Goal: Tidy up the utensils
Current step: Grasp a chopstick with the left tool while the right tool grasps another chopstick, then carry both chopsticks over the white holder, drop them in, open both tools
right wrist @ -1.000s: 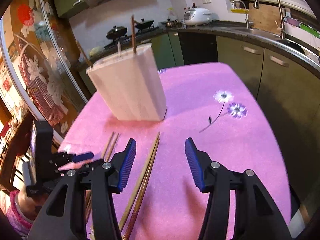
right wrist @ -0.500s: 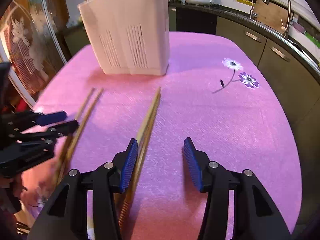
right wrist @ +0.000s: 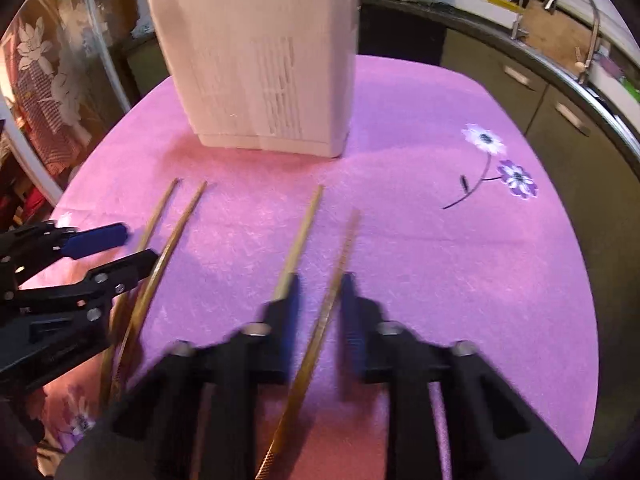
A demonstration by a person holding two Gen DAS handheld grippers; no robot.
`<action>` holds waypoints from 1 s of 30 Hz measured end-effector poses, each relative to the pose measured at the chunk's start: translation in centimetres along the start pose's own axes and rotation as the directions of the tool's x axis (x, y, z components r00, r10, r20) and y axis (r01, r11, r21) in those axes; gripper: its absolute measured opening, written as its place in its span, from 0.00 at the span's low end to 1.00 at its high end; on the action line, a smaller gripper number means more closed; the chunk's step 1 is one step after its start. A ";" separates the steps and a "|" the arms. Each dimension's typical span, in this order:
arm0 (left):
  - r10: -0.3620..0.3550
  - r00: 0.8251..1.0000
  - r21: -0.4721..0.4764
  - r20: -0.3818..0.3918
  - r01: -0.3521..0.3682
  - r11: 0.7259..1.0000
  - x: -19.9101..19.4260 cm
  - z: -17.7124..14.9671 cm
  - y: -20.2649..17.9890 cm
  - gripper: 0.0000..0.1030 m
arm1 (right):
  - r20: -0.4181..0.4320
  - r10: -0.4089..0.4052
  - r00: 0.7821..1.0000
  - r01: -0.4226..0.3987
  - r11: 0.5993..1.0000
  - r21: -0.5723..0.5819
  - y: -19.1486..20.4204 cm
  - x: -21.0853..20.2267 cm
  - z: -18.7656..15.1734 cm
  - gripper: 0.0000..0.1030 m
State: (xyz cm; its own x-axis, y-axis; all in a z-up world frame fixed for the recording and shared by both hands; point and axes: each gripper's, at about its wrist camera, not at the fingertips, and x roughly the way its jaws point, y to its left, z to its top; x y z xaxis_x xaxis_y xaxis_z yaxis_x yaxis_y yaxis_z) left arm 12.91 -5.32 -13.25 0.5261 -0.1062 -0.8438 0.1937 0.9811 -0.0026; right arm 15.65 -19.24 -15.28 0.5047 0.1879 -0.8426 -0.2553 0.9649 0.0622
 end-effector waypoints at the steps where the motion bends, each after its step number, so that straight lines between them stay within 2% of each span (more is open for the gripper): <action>1: -0.012 1.000 0.000 -0.001 0.012 1.000 0.0 0.1 0.0 0.11 | -0.008 0.019 1.000 -0.019 1.000 0.005 -0.2 0.1 0.2 0.07; 4: -0.026 1.000 0.004 0.000 0.026 1.000 0.1 0.2 -0.3 0.08 | -0.002 0.113 0.994 -0.113 0.992 0.063 -1.5 -0.4 0.8 0.06; 7: -0.067 0.998 0.000 -0.007 0.067 0.998 0.0 0.2 -0.3 0.06 | 0.051 0.141 0.989 -0.145 0.987 0.071 -2.4 -2.5 1.5 0.06; 12: -0.048 0.998 0.014 0.048 0.047 0.999 -1.9 0.8 -0.6 0.06 | 0.180 0.198 0.964 -0.214 0.974 0.073 -3.7 -7.3 2.8 0.06; 18: -0.036 0.990 0.030 0.133 0.032 0.999 -5.5 1.9 -0.9 0.05 | 0.277 0.233 0.932 -0.254 0.966 0.044 -4.3 -11.8 4.3 0.06; 30: -0.060 0.967 0.039 0.246 0.052 0.998 -11.3 3.6 -0.6 0.05 | 0.371 0.281 0.885 -0.287 0.957 -0.040 -3.1 -17.5 6.7 0.06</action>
State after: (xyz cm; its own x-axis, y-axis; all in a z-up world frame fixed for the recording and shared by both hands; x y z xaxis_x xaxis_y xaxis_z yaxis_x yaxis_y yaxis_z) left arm 9.81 -5.31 -1.82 0.7008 -0.2018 -0.6842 0.2535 0.9670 -0.0255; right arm 13.16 -24.33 2.88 0.6812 0.5052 -0.5298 -0.4222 0.8623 0.2795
